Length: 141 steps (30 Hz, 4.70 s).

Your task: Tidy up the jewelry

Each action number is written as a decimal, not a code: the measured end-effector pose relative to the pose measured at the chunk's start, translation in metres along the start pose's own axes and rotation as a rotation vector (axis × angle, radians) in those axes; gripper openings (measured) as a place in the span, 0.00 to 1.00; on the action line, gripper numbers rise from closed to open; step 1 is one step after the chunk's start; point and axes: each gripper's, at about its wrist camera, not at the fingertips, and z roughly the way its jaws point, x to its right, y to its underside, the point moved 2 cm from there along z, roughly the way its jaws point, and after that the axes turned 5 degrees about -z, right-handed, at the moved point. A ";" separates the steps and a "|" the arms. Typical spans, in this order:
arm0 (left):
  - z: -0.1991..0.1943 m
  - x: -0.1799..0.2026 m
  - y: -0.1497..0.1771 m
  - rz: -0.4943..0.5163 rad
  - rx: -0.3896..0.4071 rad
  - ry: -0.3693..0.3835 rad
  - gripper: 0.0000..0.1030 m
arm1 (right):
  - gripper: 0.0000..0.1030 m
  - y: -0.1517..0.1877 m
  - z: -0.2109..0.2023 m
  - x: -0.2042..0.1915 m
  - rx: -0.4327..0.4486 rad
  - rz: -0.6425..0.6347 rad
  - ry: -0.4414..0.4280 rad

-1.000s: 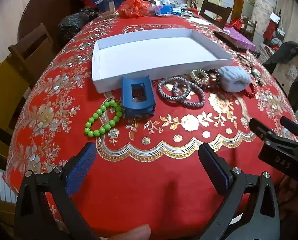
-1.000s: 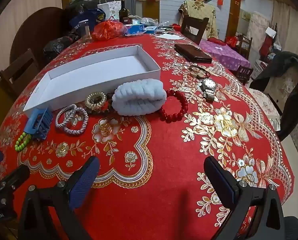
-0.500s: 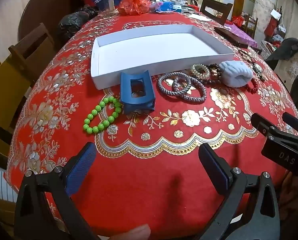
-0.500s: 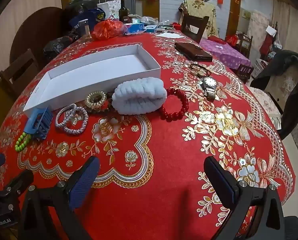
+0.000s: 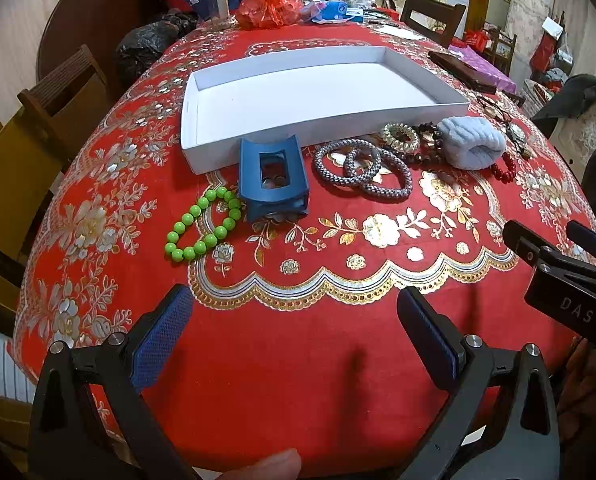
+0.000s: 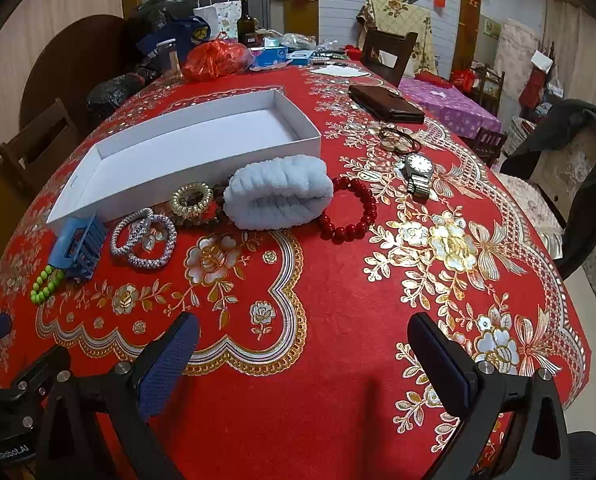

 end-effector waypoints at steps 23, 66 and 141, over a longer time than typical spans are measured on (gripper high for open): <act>0.007 -0.001 0.002 -0.002 -0.014 -0.002 0.99 | 1.00 0.001 0.000 0.000 0.000 0.001 0.000; 0.005 -0.005 0.006 -0.047 0.022 0.227 0.99 | 1.00 0.000 0.000 -0.002 -0.002 -0.002 0.000; 0.006 -0.039 -0.005 -0.141 0.089 0.177 0.99 | 1.00 -0.027 -0.008 -0.004 0.053 -0.069 -0.059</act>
